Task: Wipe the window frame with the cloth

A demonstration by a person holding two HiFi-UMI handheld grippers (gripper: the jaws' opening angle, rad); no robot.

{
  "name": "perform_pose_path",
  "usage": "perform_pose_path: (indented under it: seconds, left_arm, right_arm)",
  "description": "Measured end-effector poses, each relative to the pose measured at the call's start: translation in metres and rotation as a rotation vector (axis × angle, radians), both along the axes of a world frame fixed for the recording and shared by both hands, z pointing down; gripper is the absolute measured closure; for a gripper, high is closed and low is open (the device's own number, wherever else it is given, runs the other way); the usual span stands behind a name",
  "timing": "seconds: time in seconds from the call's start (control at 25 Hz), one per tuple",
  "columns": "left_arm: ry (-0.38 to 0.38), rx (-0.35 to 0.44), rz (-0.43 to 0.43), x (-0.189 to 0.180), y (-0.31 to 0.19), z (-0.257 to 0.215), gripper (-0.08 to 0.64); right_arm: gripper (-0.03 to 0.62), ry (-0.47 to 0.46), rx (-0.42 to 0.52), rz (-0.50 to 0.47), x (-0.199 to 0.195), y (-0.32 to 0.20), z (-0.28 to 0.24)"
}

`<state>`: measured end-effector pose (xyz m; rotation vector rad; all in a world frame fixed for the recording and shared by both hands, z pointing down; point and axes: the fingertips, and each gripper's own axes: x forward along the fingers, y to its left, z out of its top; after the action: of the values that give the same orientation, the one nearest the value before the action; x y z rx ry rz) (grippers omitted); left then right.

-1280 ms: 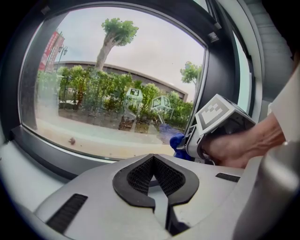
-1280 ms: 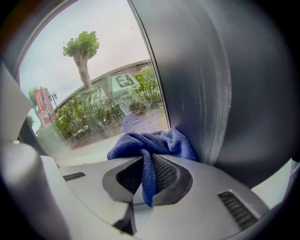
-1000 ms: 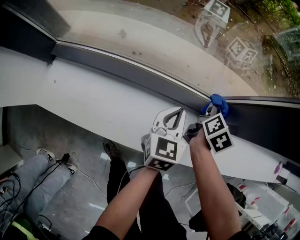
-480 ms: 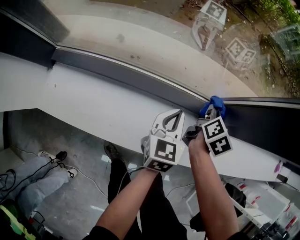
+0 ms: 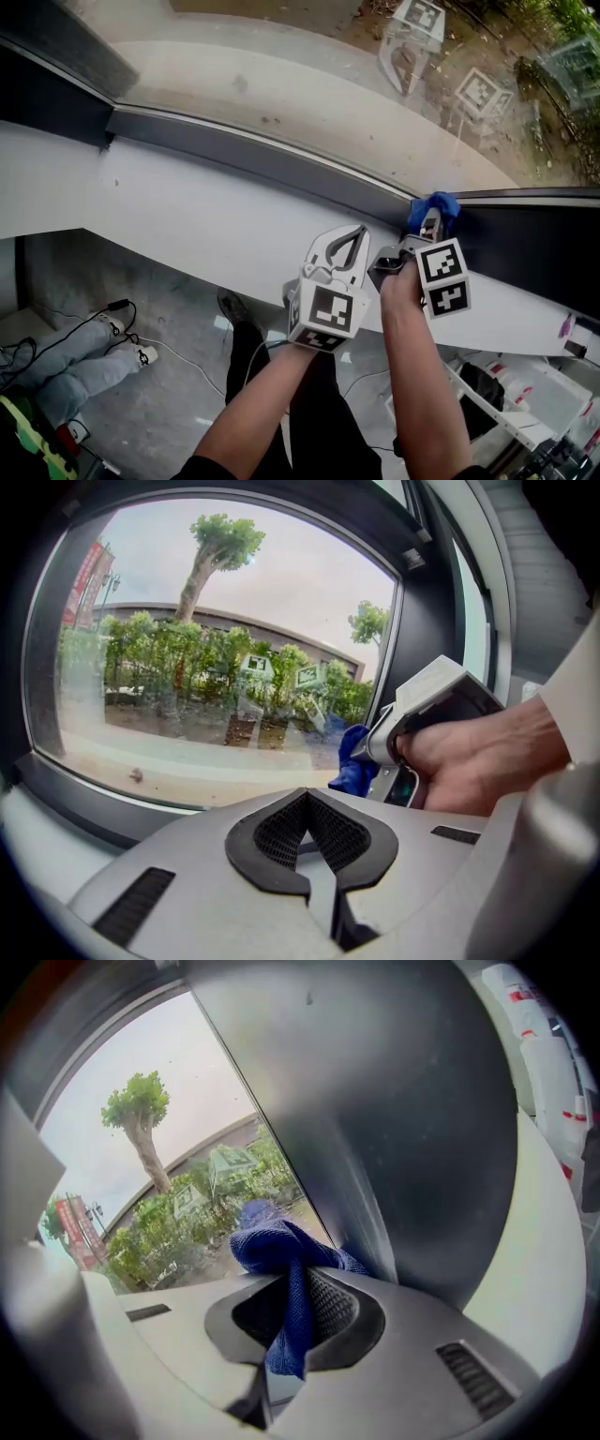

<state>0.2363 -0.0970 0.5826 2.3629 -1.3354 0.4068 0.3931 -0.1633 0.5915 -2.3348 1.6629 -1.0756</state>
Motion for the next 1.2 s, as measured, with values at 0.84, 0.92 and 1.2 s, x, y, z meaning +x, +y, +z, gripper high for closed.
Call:
perform_pose_path:
  seconds: [0.84, 0.92, 1.2]
  left_arm:
    - [-0.027, 0.102, 0.126, -0.004, -0.018, -0.044, 0.557]
    - [-0.033, 0.112, 0.150, -0.001, -0.023, -0.048, 0.557]
    - [-0.023, 0.153, 0.216, 0.008, -0.030, -0.077, 0.555]
  right_arm:
    - [0.563, 0.075, 0.123, 0.101, 0.005, -0.004, -0.046]
    - [0.563, 0.089, 0.131, 0.115, 0.007, -0.005, -0.052]
    - [0.563, 0.063, 0.123, 0.156, 0.008, -0.002, -0.064]
